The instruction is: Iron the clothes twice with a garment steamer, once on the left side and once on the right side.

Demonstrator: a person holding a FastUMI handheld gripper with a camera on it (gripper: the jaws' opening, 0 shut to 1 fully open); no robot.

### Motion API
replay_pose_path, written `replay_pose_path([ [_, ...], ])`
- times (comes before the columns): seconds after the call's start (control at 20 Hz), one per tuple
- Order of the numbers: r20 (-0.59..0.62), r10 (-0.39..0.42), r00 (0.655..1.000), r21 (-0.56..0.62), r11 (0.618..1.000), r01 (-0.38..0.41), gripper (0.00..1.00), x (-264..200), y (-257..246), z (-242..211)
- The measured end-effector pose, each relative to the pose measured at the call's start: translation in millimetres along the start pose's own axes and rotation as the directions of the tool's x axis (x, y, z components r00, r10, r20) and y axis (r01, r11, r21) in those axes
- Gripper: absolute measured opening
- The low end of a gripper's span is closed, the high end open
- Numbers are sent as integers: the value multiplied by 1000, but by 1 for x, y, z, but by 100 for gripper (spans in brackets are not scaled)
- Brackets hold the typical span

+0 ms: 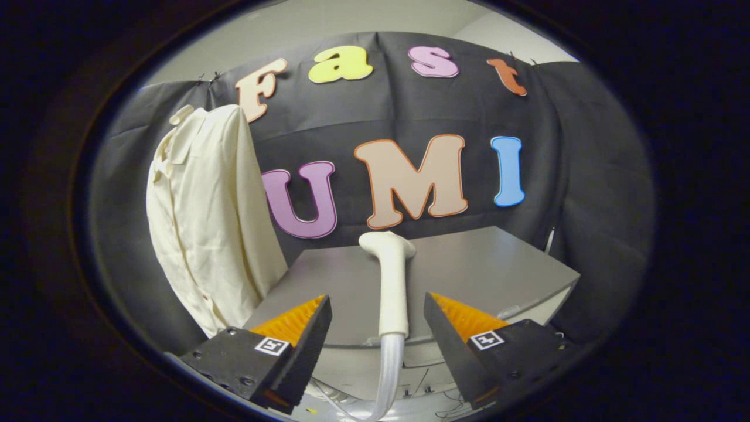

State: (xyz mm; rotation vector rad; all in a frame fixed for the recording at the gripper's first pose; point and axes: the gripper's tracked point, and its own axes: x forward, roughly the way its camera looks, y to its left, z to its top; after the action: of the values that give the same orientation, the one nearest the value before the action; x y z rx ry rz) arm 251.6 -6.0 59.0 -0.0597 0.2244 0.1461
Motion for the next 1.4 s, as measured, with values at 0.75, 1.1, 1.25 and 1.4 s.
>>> replay_pose_path([
  [0.75,-280,-4,960,-65,998,-15,87,129,-7,28],
  [1.1,-465,4,885,-4,1000,-7,62,149,-11,12],
  [1.25,-443,-10,897,-14,1000,4,55,148,-8,18],
  [1.4,-371,19,928,5,1000,-19,49,145,-7,26],
])
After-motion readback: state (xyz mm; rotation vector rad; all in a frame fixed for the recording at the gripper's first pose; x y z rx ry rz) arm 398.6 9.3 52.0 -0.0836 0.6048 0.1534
